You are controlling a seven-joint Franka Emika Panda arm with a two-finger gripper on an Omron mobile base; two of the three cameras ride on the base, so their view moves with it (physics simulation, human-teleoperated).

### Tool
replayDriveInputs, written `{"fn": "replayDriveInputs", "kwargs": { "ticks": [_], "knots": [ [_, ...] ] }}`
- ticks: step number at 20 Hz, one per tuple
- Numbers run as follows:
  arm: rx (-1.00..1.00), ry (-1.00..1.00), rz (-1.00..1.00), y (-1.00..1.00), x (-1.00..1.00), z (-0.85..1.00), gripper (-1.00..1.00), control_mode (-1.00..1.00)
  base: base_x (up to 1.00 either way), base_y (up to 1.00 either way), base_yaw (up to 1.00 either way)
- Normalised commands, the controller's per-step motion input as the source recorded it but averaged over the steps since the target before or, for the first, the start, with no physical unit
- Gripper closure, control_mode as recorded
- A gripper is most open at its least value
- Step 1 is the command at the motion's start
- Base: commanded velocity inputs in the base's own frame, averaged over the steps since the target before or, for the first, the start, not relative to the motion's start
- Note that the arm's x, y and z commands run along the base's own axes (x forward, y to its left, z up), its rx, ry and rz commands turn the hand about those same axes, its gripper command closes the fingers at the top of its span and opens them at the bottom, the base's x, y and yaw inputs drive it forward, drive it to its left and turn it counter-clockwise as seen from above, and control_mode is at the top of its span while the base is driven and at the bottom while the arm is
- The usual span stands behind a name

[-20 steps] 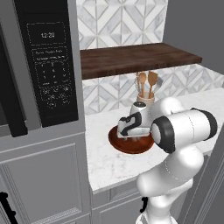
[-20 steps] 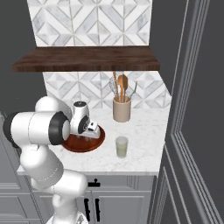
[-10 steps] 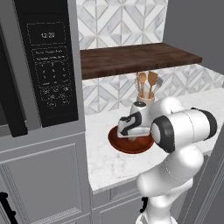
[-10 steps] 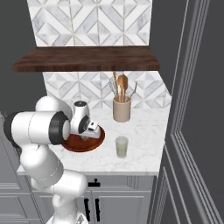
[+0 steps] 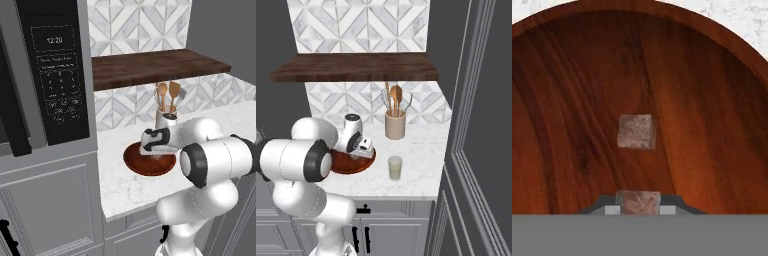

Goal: Grab a lemon wedge from the fridge and one ice cube from the ice bowl, and put them in the glass of lemonade.

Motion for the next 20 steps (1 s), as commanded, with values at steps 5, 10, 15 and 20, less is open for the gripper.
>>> {"fn": "replayDriveInputs", "kwargs": {
  "ticks": [5, 10, 15, 20],
  "knots": [
    [0.01, -0.12, 0.0, 0.0, -0.29, 0.08, 1.0, -1.0, 0.0, 0.0, 0.0],
    [-0.04, -0.05, 0.0, 0.0, -0.25, 0.34, 1.0, -1.0, 0.0, 0.0, 0.0],
    [-0.23, 0.0, 0.01, -0.21, -0.17, 1.0, 1.0, -1.0, 0.0, 0.0, 0.0],
    [-0.28, 0.03, 0.0, -0.5, 0.0, 0.91, 1.0, -1.0, 0.0, 0.0, 0.0]
  ]
}}
